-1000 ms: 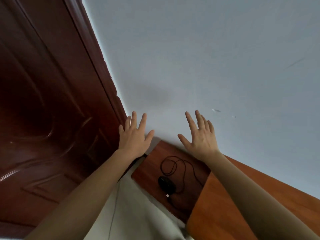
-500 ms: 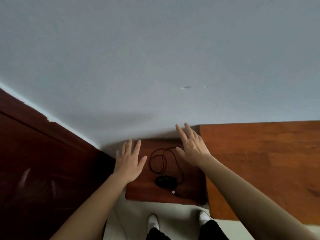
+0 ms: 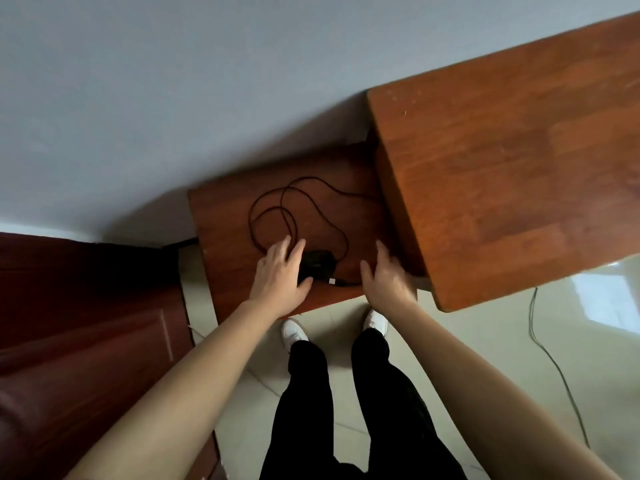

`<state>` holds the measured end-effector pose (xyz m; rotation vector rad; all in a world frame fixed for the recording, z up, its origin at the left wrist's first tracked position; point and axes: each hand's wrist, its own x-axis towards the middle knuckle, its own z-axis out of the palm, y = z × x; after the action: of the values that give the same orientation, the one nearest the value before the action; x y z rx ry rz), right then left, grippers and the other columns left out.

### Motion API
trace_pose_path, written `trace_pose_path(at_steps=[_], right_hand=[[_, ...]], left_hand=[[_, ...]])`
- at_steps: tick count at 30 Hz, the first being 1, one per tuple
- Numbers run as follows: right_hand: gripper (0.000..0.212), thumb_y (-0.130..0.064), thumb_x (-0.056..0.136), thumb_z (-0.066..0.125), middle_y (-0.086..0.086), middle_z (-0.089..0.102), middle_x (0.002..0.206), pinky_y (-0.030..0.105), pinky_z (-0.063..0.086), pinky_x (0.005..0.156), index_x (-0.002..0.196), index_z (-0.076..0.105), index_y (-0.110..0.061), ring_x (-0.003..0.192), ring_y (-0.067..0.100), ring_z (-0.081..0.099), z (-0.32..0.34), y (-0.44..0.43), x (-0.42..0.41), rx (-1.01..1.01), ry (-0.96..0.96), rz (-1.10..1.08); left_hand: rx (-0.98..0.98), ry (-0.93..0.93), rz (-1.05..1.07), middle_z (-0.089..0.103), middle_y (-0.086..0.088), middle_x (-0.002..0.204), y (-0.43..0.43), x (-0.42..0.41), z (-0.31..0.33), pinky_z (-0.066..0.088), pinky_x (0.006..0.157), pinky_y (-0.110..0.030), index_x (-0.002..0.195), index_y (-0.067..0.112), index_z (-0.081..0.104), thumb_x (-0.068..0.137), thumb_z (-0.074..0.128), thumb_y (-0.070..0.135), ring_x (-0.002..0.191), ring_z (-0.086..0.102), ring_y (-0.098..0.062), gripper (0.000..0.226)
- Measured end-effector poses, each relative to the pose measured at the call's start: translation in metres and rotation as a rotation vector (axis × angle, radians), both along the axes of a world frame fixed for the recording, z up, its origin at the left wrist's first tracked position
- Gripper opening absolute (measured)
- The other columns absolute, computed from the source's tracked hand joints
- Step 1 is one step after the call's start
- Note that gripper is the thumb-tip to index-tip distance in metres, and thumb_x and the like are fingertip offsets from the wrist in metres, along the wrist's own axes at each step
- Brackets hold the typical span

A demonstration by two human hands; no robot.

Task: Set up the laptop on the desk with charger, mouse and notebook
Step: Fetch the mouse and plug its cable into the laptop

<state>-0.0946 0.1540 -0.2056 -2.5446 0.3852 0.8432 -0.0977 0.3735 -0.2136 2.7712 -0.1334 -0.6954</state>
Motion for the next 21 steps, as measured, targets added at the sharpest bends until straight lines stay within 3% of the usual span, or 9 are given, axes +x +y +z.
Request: trace_pose_path(at_steps=[3, 8, 13, 17, 21], right_hand=[[0.073, -0.053, 0.104, 0.032, 0.020, 0.060, 0.130, 0.043, 0.051, 0.084, 0.161, 0.000, -0.021, 0.106, 0.038, 0.064, -0.037, 0.003, -0.011, -0.108, 0.062, -0.080], [0.067, -0.038, 0.105, 0.036, 0.015, 0.065, 0.112, 0.041, 0.052, 0.071, 0.161, 0.003, -0.020, 0.085, 0.036, 0.066, -0.079, 0.005, -0.024, -0.162, -0.070, -0.084], [0.071, -0.024, 0.100, 0.041, 0.007, 0.056, 0.084, 0.031, 0.040, 0.056, 0.161, 0.004, -0.021, 0.054, 0.022, 0.043, -0.082, 0.004, -0.024, -0.141, -0.170, -0.039], [0.077, -0.022, 0.100, 0.044, 0.014, 0.066, 0.094, 0.037, 0.050, 0.068, 0.160, -0.003, -0.021, 0.077, 0.031, 0.063, -0.075, 0.008, -0.012, -0.153, -0.100, 0.030], [0.083, -0.027, 0.097, 0.053, 0.018, 0.063, 0.119, 0.036, 0.041, 0.072, 0.160, 0.000, -0.013, 0.100, 0.036, 0.065, -0.065, 0.012, -0.006, -0.137, -0.078, -0.133]], left_hand=[[0.017, 0.002, -0.020, 0.036, -0.016, 0.153, -0.006, -0.013, -0.034, 0.040, 0.106, -0.052, 0.153, 0.016, 0.032, 0.086, 0.069, 0.045, 0.140, 0.033, -0.035, 0.082], [-0.066, -0.242, 0.031, 0.056, -0.014, 0.128, -0.005, -0.024, -0.074, 0.047, 0.084, -0.047, 0.137, 0.012, 0.053, 0.074, 0.080, 0.034, 0.114, 0.051, -0.035, 0.071], [-0.123, -0.305, 0.058, 0.060, -0.011, 0.120, -0.002, -0.028, -0.077, 0.050, 0.085, -0.046, 0.133, 0.010, 0.055, 0.075, 0.082, 0.035, 0.107, 0.053, -0.033, 0.068], [-0.103, -0.324, 0.149, 0.058, -0.011, 0.117, 0.003, -0.036, -0.057, 0.051, 0.086, -0.046, 0.135, 0.009, 0.054, 0.076, 0.083, 0.038, 0.106, 0.052, -0.032, 0.072], [-0.089, -0.413, 0.224, 0.057, -0.010, 0.115, 0.014, -0.043, -0.037, 0.051, 0.087, -0.041, 0.137, 0.009, 0.052, 0.076, 0.082, 0.043, 0.107, 0.051, -0.029, 0.076]])
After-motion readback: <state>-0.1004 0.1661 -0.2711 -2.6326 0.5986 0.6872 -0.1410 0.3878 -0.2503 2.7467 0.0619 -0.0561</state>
